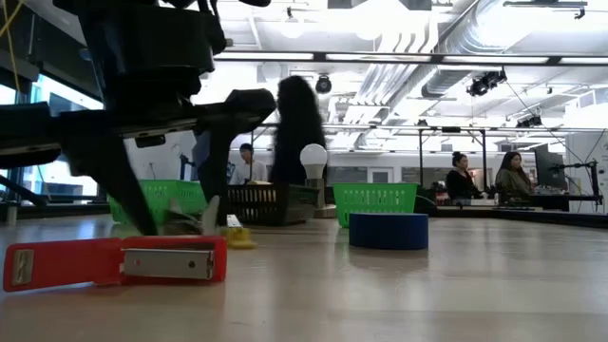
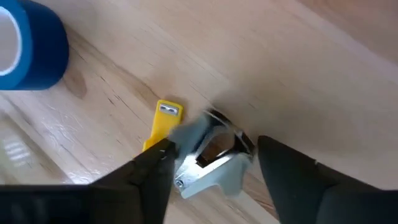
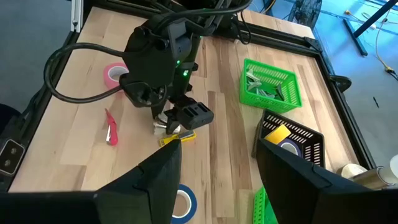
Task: Pick and place Stapler, Stapler remover, tape
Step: Put the gray staple remover into the left green bin
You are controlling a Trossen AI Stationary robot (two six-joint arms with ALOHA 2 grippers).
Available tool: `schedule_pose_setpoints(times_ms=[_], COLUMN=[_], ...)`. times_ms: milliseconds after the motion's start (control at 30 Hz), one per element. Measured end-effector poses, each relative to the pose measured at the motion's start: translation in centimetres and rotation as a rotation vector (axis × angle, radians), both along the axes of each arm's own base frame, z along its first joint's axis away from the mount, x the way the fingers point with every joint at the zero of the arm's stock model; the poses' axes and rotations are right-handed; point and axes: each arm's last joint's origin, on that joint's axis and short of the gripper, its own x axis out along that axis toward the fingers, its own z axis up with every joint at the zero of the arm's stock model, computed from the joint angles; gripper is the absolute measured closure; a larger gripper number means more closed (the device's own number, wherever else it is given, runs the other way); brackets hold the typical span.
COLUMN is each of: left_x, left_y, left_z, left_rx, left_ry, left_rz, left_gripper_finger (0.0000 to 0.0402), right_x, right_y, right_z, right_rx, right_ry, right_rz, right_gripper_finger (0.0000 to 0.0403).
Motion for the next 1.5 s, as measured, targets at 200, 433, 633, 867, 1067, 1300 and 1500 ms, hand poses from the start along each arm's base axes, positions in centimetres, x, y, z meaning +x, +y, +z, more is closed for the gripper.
schedule_pose_setpoints(times_ms=[200, 433, 633, 867, 1067, 1300, 1500], left_x=[0.3, 0.4, 0.4, -0.2, -1.9, -4.2, -5.1], left_y=[0.0, 0.0, 0.1, 1.1, 4.1, 11.5, 16.7], left_z=[0.1, 0.1, 0.5, 5.0, 8.9, 10.8, 8.6], left_rx=[0.004, 0.007, 0.025, 0.153, 0.305, 0.293, 0.156], left_ry=[-0.042, -0.063, -0.090, -0.118, -0.046, 0.074, 0.199], left_rz=[0.012, 0.065, 0.134, 0.347, 0.590, 0.917, 1.004], left_gripper_finger=[0.0273, 0.0273, 0.0273, 0.0273, 0.0273, 0.0273, 0.0273], right_x=[0.0, 0.0, 0.0, 0.0, 0.0, -0.1, -0.1], right_y=[0.0, 0.0, 0.0, 0.0, 0.1, 0.0, 0.0], right_z=[0.0, 0.0, 0.0, 0.0, 0.0, -0.1, -0.1], right_rx=[0.001, 0.018, 0.021, 0.020, 0.010, 0.001, 0.002], right_ry=[0.000, 0.001, 0.001, 0.002, 0.005, 0.011, 0.013], right_rz=[-0.001, -0.002, -0.004, -0.002, 0.008, 0.012, 0.012], right_gripper_finger=[0.0204, 0.0204, 0.0204, 0.0204, 0.0204, 0.0204, 0.0204])
